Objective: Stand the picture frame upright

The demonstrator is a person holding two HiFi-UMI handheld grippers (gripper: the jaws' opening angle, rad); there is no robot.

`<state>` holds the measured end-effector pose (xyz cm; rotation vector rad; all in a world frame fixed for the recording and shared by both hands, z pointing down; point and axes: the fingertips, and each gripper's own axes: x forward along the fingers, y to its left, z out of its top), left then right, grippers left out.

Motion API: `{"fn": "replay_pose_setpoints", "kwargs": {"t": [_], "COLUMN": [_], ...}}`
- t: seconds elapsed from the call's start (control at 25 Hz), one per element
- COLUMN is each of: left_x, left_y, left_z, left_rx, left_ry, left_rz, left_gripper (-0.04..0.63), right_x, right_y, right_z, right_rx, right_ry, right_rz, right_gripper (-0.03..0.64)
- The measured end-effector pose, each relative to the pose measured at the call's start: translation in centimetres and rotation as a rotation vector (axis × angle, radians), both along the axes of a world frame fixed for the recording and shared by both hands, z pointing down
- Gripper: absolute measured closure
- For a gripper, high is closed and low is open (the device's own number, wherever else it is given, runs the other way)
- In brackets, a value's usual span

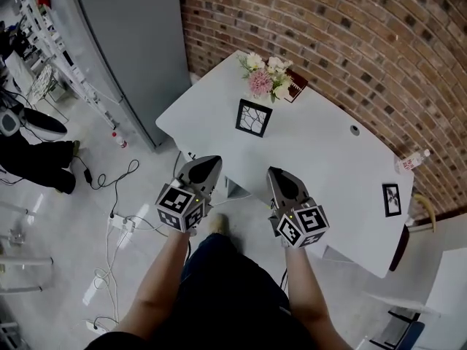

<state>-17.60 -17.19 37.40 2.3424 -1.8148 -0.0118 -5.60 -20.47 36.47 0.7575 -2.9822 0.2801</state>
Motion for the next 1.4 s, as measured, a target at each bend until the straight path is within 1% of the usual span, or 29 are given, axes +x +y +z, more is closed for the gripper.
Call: {"fn": "replay_pose_setpoints", "kwargs": {"t": [0.36,0.64,0.92,1.4], "left_x": [1.0,1.3,1.2,1.3], "left_y": [2.3,4.4,6.3,7.9], "left_z": [-2.3,-3.6,-2.9,-2.2], "left_rx": [0.035,0.06,0.056,0.048], "left_ry": [-0.008,-0.004,0.003,0.017], "left_rz": [-0.033,-0.061,-0.085,-0.091], "left_gripper": [0.595,0.595,0.595,0.595], "right_x": [1.1,1.4,1.3,1.3], "right_y": [2.3,4.1,5.9,7.3], "right_z": [-1.9,-3.1,-2.6,-1.7], "right_rx": [0.023,0.042,0.05,0.035], "right_ry": [-0.029,-0.044,-0.035,-0.033], "right_rz": [-0.005,-0.028,-0.039,-0.045], "right_gripper": [0.612,0.612,0.612,0.613]}}
